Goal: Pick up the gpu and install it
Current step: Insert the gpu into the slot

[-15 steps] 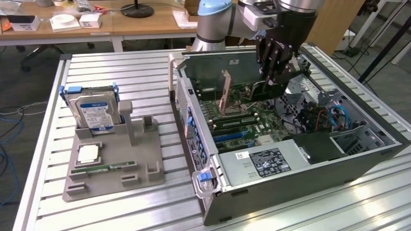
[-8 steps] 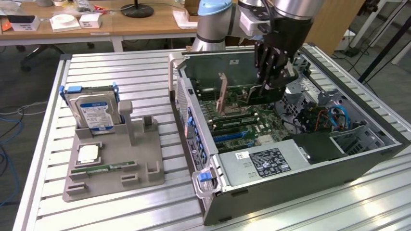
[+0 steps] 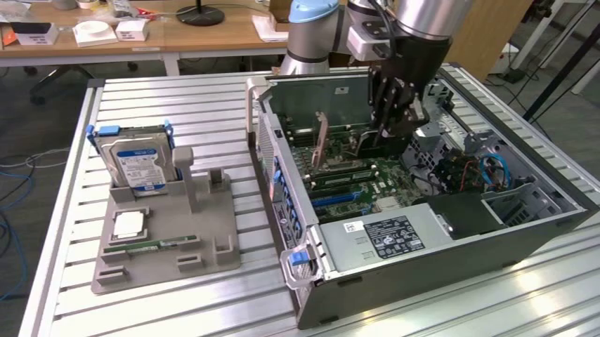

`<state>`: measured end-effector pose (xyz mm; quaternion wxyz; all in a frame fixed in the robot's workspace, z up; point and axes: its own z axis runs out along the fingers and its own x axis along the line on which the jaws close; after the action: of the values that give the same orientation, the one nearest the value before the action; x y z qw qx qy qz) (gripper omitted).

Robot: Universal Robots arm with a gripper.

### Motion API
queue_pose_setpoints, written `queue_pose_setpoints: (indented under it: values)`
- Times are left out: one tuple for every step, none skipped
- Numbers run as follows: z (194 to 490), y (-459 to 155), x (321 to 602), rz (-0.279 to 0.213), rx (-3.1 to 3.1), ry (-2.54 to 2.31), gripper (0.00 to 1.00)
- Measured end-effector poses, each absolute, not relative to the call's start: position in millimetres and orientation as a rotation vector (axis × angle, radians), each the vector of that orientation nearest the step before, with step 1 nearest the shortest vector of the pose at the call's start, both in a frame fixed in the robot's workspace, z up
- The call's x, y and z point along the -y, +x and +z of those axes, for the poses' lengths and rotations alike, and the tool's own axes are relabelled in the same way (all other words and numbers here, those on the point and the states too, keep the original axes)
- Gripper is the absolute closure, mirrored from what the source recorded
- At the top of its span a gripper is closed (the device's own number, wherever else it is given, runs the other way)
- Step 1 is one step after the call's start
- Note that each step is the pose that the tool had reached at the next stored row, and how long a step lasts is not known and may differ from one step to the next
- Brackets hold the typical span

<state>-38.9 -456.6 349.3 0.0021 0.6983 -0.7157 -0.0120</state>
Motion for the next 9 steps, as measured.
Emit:
queue_pose_setpoints:
  values:
    - [347.5,-38.9,456.6,-0.038,2.248,2.188,0.74]
    - [345.7,-38.9,456.6,-0.038,2.25,2.186,0.74]
    - [343.9,-39.0,456.6,-0.038,2.251,2.185,0.74]
    - [341.9,-39.2,456.6,-0.038,2.252,2.184,0.74]
    - [340.2,-39.4,456.6,-0.038,2.253,2.183,0.74]
    - [338.4,-39.6,456.6,-0.038,2.253,2.183,0.74]
    - [336.6,-39.8,456.6,-0.038,2.254,2.182,0.74]
    - [334.8,-40.2,456.6,-0.038,2.255,2.182,0.74]
    - [333.0,-40.7,456.6,-0.038,2.255,2.181,0.74]
